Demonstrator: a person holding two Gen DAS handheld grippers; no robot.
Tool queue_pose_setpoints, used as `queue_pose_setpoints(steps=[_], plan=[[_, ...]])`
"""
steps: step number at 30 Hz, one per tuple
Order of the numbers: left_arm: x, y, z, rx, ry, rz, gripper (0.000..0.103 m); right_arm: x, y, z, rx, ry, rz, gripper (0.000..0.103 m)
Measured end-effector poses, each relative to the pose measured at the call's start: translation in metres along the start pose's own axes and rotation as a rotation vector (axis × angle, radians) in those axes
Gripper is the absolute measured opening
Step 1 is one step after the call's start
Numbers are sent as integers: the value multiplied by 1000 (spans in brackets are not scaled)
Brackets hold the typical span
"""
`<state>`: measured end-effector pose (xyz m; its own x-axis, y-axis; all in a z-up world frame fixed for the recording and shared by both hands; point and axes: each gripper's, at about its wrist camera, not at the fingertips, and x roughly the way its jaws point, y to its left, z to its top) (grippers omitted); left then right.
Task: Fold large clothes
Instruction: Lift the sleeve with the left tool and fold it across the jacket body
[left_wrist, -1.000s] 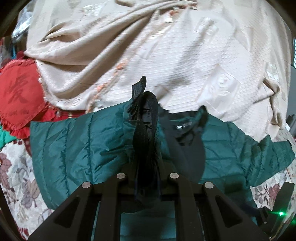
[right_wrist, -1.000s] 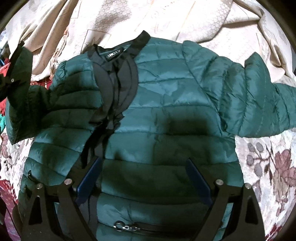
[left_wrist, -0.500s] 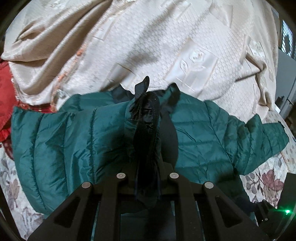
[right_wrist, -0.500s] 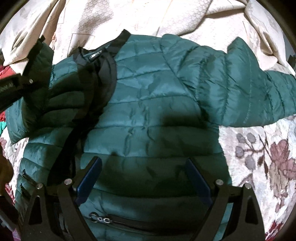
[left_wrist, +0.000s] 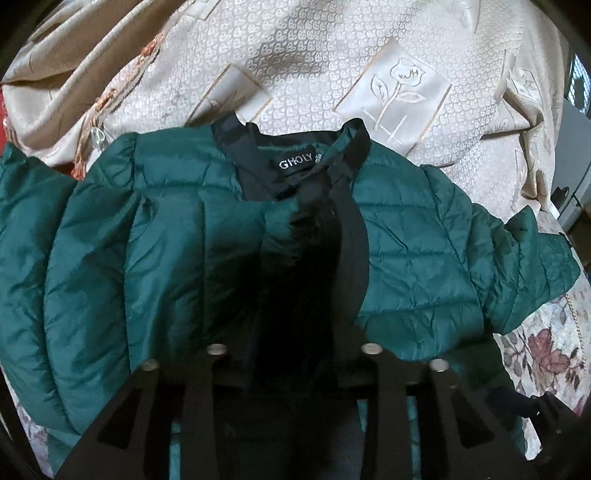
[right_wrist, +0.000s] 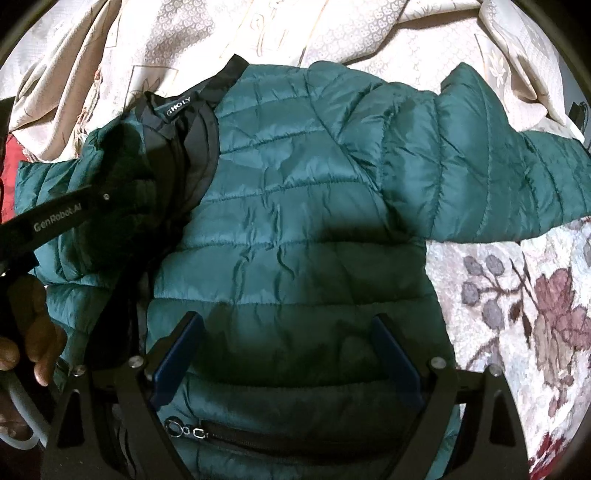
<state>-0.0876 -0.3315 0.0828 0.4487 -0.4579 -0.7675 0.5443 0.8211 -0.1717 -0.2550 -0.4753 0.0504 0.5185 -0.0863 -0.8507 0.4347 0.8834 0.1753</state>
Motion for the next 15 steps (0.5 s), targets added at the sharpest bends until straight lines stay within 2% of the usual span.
queue_pose_setpoints(steps=[5, 9, 13, 15], plan=[[-15, 2, -2, -10, -12, -51, 33, -5, 0, -3, 5, 5, -5, 94], [-38, 5, -3, -16, -32, -67, 38, -11, 2, -5, 15, 6, -2, 94], [-68, 18, -7, 9, -52, -54, 38, -20, 9, -7, 13, -7, 13, 94], [-83, 31, -9, 24, -66, -14, 38, -22, 16, -6, 3, -16, 20, 94]])
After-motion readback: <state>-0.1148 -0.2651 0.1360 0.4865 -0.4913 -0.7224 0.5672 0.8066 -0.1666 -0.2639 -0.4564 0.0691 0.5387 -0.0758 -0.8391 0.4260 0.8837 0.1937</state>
